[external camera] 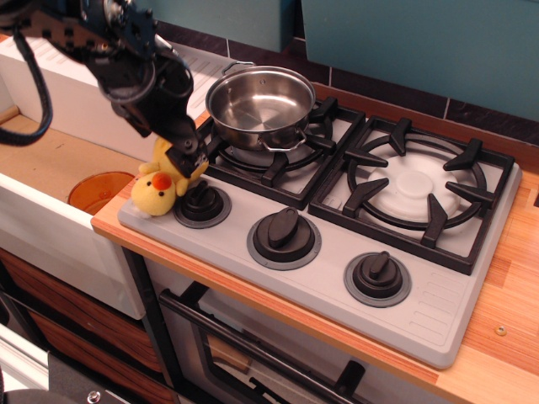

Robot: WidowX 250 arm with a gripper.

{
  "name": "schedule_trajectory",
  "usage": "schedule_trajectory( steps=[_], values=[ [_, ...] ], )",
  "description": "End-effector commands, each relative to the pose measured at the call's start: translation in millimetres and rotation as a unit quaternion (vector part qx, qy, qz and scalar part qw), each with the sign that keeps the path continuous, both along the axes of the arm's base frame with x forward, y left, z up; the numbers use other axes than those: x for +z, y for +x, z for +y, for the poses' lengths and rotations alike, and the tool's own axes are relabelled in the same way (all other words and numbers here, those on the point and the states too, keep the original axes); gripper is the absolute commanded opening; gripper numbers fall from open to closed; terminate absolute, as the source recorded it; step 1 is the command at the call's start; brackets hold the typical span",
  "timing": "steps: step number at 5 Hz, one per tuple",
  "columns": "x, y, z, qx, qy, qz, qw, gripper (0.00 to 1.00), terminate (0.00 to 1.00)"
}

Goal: Put stuffedduck in pan

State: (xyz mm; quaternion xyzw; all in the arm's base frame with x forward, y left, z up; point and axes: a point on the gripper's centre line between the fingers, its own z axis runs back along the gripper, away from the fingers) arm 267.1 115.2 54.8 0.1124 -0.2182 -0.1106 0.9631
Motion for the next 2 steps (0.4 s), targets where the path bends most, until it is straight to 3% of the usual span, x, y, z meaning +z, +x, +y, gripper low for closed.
schedule_trajectory(
  steps=[1,2],
  values=[
    [-13.2,-6.7,2.7,0.027,0.007,-0.004,0.9996,1.0,0.0],
    [-19.5,-8.7,-5.6,0.041,0.001,0.008,0.9991,1.0,0.0]
  ],
)
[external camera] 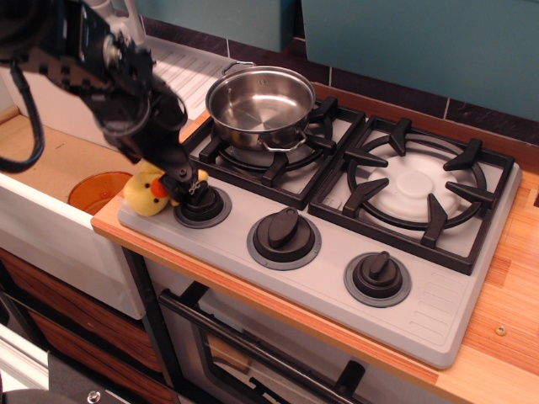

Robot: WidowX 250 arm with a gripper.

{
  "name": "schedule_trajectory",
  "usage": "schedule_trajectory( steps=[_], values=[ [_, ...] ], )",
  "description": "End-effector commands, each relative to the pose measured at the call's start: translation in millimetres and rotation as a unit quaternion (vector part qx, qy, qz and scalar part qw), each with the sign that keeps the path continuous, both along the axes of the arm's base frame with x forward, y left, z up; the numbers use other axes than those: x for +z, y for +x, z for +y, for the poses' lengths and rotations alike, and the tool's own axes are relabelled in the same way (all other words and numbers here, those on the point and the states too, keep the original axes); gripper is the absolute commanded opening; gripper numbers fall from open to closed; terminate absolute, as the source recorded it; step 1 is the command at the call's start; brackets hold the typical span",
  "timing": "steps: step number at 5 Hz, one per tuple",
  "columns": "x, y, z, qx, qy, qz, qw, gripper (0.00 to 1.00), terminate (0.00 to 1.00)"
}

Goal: Put stuffedduck in pan

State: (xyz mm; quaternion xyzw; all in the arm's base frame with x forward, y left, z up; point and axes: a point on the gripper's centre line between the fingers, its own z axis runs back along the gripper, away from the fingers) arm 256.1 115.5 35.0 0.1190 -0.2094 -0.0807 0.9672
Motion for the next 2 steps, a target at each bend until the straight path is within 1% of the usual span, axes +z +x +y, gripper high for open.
schedule_trajectory(
  steps=[1,2],
  values=[
    [-5.2,5.1,-7.4,0.001,-0.015,0.016,0.9998,1.0,0.0],
    [-11.6,6.9,-11.3,0.0,-0.022,0.02,0.9996,1.0,0.0]
  ],
)
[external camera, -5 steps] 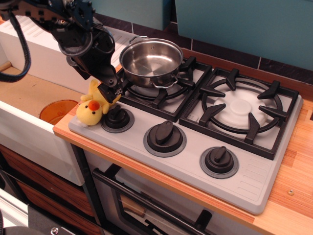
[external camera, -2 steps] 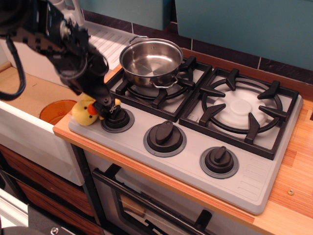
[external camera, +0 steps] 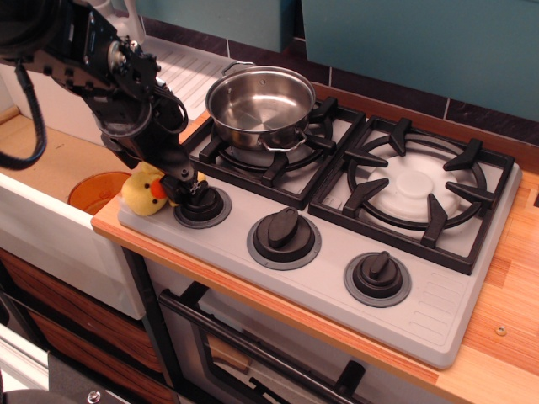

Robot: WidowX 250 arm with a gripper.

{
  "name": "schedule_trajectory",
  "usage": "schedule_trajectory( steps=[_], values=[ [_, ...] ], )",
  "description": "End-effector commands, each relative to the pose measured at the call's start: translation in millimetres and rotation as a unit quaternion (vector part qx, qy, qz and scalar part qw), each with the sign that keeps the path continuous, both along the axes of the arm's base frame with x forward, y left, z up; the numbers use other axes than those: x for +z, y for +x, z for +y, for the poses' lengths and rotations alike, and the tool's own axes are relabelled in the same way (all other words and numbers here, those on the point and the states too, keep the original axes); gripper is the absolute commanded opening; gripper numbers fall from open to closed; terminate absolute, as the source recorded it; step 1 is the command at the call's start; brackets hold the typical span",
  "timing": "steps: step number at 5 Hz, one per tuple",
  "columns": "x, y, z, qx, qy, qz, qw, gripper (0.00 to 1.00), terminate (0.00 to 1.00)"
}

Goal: Put stuffedduck in pan

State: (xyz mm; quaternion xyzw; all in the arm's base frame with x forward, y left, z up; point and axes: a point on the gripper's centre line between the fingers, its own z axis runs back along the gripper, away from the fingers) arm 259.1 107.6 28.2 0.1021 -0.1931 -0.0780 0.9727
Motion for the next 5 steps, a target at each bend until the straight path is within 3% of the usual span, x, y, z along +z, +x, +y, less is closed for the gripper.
schedule_trajectory(
  steps=[1,3,5],
  values=[
    [-5,1,-11,0.011,-0.003,0.015,0.9998,0.0,0.0],
    [10,-3,-18,0.022,0.008,0.034,0.9992,0.0,0.0],
    [56,0,-22,0.018,0.033,0.046,0.9982,0.0,0.0]
  ],
)
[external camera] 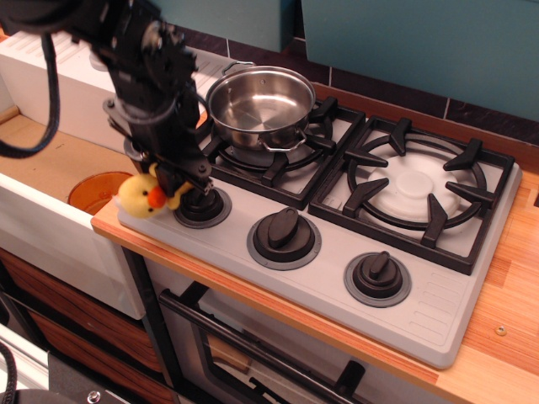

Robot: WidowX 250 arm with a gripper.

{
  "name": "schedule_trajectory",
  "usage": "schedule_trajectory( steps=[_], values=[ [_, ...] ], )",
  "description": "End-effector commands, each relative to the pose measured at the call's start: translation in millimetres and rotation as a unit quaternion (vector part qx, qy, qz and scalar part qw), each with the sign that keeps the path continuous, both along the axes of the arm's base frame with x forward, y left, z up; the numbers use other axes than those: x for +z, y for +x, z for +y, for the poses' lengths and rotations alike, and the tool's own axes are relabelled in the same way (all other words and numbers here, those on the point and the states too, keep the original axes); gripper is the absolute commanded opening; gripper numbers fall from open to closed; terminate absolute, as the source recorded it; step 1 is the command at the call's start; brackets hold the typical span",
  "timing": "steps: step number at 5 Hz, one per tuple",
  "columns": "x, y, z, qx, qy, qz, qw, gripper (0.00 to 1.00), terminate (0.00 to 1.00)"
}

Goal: Put stuffedduck in pan

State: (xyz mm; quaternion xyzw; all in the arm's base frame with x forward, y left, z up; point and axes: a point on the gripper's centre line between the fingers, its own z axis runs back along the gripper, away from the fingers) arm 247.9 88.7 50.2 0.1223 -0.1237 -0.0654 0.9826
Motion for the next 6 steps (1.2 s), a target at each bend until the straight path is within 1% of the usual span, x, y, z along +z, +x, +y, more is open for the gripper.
schedule_trajectory(
  steps=[1,2,3,4,5,6],
  values=[
    [59,18,-10,-0.012,0.022,-0.013,0.9996,0.0,0.0],
    [75,31,-20,-0.016,0.027,-0.008,0.9995,0.0,0.0],
    [84,52,-30,-0.025,0.027,-0.009,0.9993,0.0,0.0],
    [90,73,-37,-0.033,0.025,-0.008,0.9991,0.0,0.0],
    [97,89,-41,-0.04,0.031,-0.007,0.9987,0.0,0.0],
    [94,95,-42,-0.041,0.03,-0.008,0.9986,0.0,0.0]
  ],
)
